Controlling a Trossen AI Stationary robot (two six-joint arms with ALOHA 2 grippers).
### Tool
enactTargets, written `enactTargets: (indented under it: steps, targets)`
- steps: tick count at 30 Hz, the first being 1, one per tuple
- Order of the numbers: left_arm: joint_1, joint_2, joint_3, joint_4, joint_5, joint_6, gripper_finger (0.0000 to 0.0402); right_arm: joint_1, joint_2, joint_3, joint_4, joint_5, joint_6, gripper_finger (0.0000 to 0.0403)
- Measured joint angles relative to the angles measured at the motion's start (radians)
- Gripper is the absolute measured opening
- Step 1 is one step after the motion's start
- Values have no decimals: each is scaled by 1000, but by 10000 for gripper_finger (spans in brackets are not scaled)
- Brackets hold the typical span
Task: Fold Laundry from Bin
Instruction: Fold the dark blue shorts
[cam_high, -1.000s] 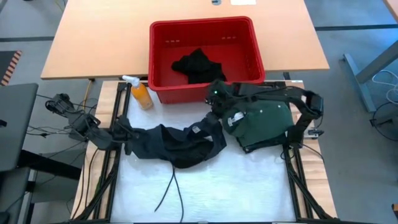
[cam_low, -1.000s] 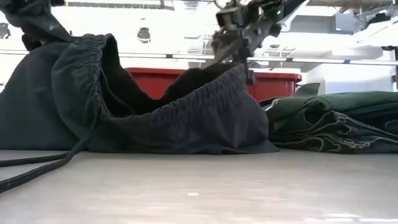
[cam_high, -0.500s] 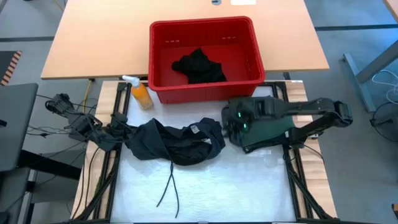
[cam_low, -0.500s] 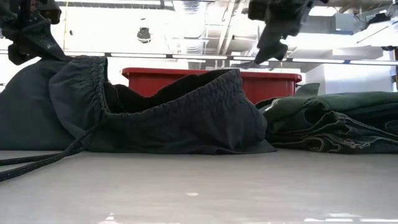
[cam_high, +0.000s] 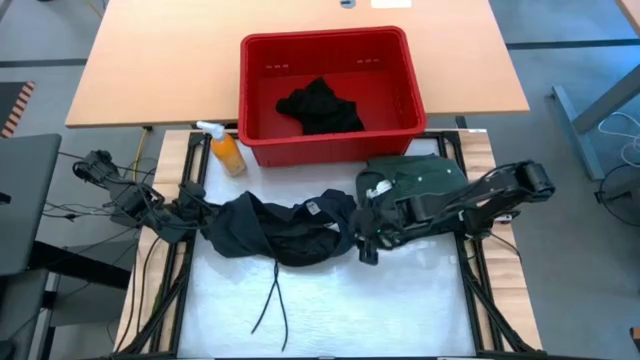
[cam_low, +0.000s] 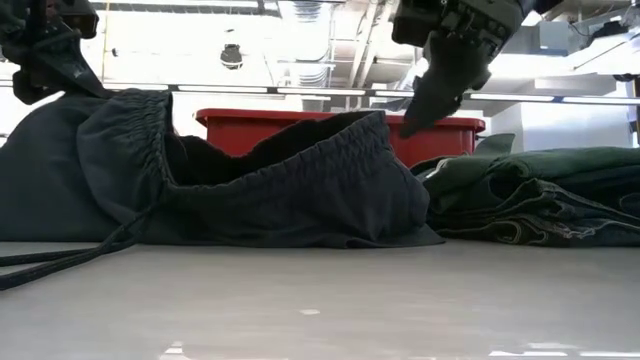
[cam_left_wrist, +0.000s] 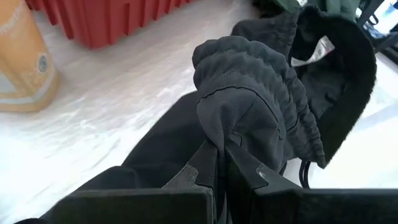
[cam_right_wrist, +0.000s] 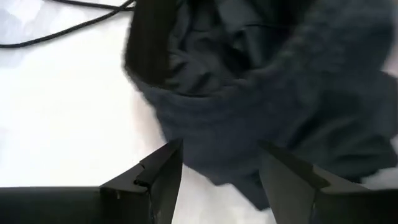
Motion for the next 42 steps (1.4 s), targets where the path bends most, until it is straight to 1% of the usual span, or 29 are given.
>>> enactTargets:
  steps: [4, 8, 14, 16, 19, 22, 24, 26, 27, 29, 32, 33, 34, 37, 39, 42]
  targets:
    - [0, 0, 0, 0, 25, 13, 0, 14, 34, 1, 9, -2, 58, 261]
    - [0, 0, 0, 0, 25, 22, 0, 18, 31, 2, 25, 5, 90, 291]
    - [0, 0, 0, 0, 25, 36, 0, 19, 56, 2, 77, 11, 97, 330]
    - [0, 0, 0, 0, 25, 37, 0, 19, 91, 2, 97, 16, 97, 336]
    - [0, 0, 0, 1, 25, 47, 0, 19, 147, 1, 153, 62, 93, 338]
    - [0, 0, 0, 2, 25, 47, 0, 19, 201, 27, 187, 107, 53, 331]
    - [0, 0, 0, 4, 29, 47, 0, 20, 228, 57, 188, 127, 13, 315]
    - [0, 0, 0, 3, 32, 47, 0, 24, 246, 89, 190, 135, -20, 278]
    - [0, 0, 0, 3, 32, 47, 0, 24, 249, 103, 187, 135, -35, 252]
    - [0, 0, 0, 1, 31, 47, 0, 24, 254, 129, 179, 135, -58, 184]
    - [0, 0, 0, 0, 31, 61, 0, 21, 244, 158, 146, 132, -109, 57]
    - [0, 0, 0, 0, 31, 63, 0, 17, 235, 168, 131, 125, -136, 32]
    - [0, 0, 0, 0, 28, 64, 0, 14, 221, 180, 118, 115, -153, 26]
    - [0, -10, 6, 1, 8, 75, 0, -6, 165, 237, 27, 94, -154, 32]
    - [0, -27, 29, 22, -26, 118, 0, -23, 120, 294, -90, 76, -152, 32]
    - [0, -65, 85, 69, -88, 229, 0, -54, 52, 406, -287, 27, -149, 26]
